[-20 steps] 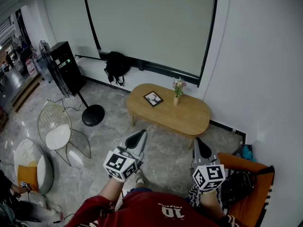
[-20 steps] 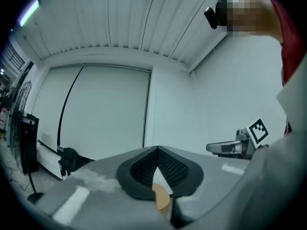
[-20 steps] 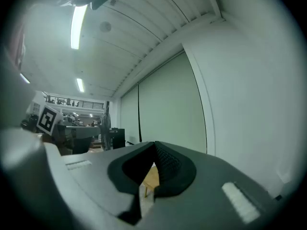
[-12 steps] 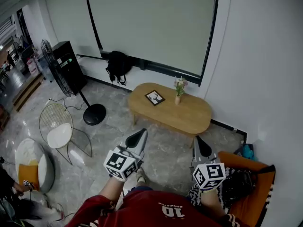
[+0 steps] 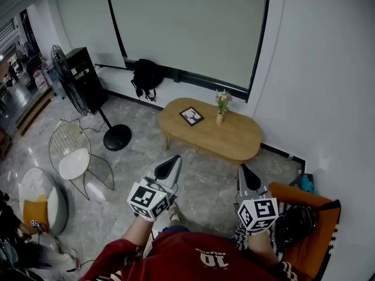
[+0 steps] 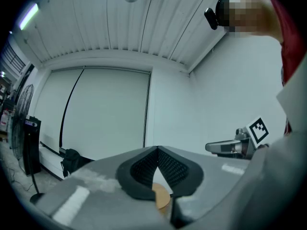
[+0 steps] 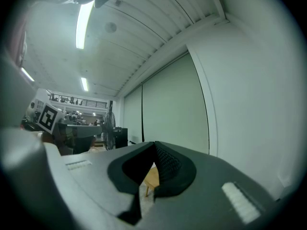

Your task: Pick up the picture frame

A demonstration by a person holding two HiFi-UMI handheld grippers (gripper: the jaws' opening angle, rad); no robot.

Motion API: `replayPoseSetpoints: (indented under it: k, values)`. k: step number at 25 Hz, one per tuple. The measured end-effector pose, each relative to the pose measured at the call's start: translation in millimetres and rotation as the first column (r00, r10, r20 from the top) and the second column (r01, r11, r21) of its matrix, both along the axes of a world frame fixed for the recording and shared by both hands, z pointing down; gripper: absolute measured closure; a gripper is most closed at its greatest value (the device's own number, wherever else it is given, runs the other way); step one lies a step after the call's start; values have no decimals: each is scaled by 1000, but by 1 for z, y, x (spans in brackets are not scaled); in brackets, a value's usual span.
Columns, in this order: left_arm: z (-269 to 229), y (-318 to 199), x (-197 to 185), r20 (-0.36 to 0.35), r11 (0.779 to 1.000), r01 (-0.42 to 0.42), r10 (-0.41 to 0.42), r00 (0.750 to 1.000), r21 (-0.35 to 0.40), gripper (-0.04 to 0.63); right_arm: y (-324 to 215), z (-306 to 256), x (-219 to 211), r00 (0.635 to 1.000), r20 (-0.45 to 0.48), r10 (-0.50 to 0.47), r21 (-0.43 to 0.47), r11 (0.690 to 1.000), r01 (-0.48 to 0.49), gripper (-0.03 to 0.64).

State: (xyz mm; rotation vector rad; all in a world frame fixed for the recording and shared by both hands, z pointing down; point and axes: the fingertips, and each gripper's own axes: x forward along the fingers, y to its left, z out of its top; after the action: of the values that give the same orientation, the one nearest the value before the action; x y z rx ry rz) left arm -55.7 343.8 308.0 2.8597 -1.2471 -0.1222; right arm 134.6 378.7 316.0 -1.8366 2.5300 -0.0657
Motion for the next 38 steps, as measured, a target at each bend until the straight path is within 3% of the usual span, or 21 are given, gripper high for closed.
replayPoseSetpoints:
  k: [13,20,27,38]
  values:
    - [7,6,-9,28,1000,20,-19,999,-15,598,0,8,-7,998,59,-36,-5,999,36,617]
    - [21,-23,-20,20,998,39,-38,999,-47,598,-25,21,-15,997,56,-47,-45,998,50,617]
    - [29,-95,-14,21,998,21,-20,1000,-56,598,-90,28,-9,998,47,-32,-83,996,36,618]
    - [23,-247,-28,-12,998,15,-16,1000,-57,598,-236,19,-24,999,8,-32,-102,994,33,617]
